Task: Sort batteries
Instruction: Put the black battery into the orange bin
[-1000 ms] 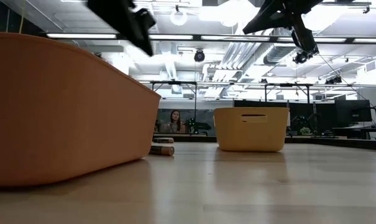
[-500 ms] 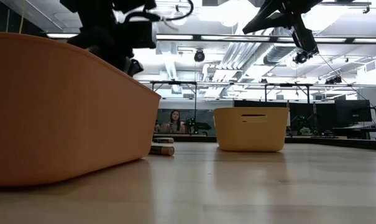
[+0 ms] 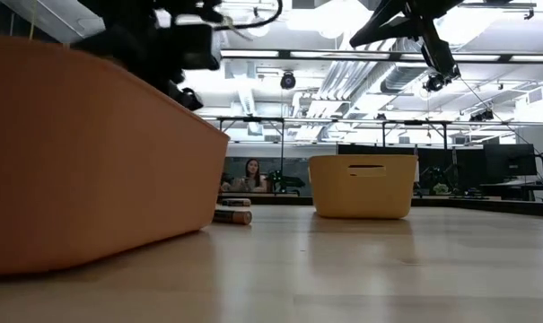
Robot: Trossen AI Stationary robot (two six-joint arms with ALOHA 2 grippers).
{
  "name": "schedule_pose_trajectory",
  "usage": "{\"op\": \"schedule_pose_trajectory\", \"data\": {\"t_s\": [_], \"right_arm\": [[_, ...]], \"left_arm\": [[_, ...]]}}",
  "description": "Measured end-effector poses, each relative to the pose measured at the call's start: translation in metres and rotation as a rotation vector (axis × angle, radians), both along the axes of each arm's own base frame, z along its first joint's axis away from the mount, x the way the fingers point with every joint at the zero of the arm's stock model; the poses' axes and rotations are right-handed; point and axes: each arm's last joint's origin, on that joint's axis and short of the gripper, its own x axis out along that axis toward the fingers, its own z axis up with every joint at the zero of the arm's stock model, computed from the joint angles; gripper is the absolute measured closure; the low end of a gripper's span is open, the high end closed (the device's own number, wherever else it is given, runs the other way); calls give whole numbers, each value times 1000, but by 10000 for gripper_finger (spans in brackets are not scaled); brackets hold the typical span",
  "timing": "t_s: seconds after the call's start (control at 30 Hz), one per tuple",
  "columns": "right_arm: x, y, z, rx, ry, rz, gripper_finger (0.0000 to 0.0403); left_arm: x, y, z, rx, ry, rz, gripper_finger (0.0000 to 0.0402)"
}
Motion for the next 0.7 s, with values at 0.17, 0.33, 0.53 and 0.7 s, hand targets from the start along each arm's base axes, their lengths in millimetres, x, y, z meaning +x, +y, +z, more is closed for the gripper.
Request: {"op": "schedule_pose_trajectory", "data": {"t_s": [0.17, 0.33, 0.53, 0.7], "right_arm": [[0, 0, 0, -1, -1, 0, 403], [0, 0, 0, -2, 2, 1, 403], [0, 0, 0, -1, 2, 0, 403], [1, 0, 1, 4, -10, -1, 403]], "left_arm": [[-6, -27, 1, -82, 11, -59, 401], [-7, -45, 4, -44, -46, -159, 402], [8, -25, 13, 63, -152, -127, 401], [25, 2, 12, 6, -211, -159, 396]]}}
